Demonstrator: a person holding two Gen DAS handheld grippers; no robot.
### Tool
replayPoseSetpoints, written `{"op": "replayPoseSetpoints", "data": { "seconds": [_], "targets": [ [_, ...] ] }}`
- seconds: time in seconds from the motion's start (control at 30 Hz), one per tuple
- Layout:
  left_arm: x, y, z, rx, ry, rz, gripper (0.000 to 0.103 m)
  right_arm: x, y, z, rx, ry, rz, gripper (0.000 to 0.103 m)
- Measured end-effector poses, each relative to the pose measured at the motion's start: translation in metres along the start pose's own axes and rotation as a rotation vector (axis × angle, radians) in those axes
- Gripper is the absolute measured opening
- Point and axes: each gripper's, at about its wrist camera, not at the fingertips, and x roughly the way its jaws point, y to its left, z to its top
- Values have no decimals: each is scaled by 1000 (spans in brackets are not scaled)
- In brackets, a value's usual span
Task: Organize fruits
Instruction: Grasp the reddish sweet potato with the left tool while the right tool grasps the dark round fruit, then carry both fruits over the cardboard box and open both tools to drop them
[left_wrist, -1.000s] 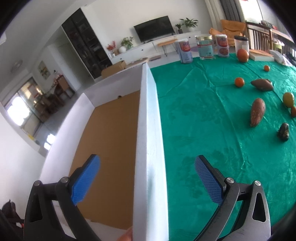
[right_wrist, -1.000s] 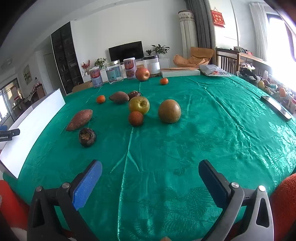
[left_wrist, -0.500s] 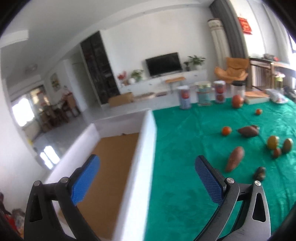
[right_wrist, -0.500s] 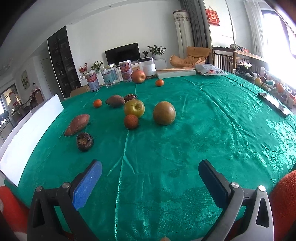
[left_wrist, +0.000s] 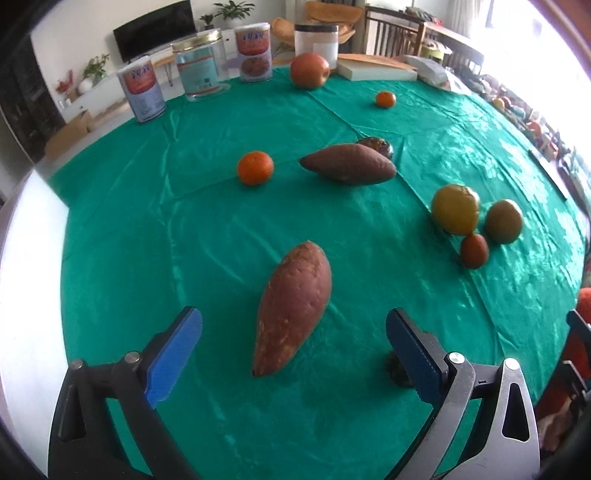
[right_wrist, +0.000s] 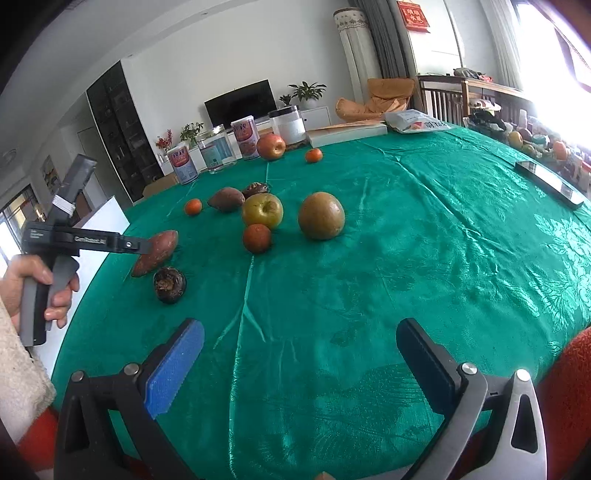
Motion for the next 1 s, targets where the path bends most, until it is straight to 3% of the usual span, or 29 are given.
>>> {"op": "replayPoseSetpoints", "data": {
  "seconds": [0.03, 0.07, 0.1, 0.17, 0.37, 0.43, 0.5, 0.53, 0.73, 0.8, 0.87, 1.0],
  "targets": [
    [5, 2, 2, -11, 12, 2, 85, 1, -3, 0, 12, 5, 2, 103],
    [12, 5, 3, -30, 36, -4, 63, 1, -6, 0, 22, 10, 0, 103],
    [18, 9, 3, -56, 66, -36, 49, 1, -8, 0, 30, 14, 1, 103],
    [24, 15, -1, -96, 80, -68, 42, 4, -11, 1, 47, 32, 11, 103],
    [-8, 41, -50, -229, 19, -95, 41, 16, 6, -4, 7, 131, 109, 102],
    [-22, 52, -70, -281, 14, -96, 41, 27, 29, 0, -36, 198, 207, 90],
    [-41, 62, -90, -328, 4, -99, 41, 41, 59, 11, -110, 270, 300, 63],
    [-49, 65, -97, -346, -2, -102, 41, 51, 75, 18, -150, 300, 322, 62],
    [-116, 84, -125, -416, -93, -91, 41, 113, 133, 45, -308, 393, 292, 62],
    [-140, 94, -131, -433, -132, -93, 41, 133, 144, 45, -366, 434, 263, 55],
    [-163, 107, -139, -453, -166, -93, 41, 137, 156, 48, -449, 413, 224, 43],
    [-203, 147, -161, -508, -216, -39, 41, 128, 164, 59, -435, 430, 231, 43]
  ]
}}
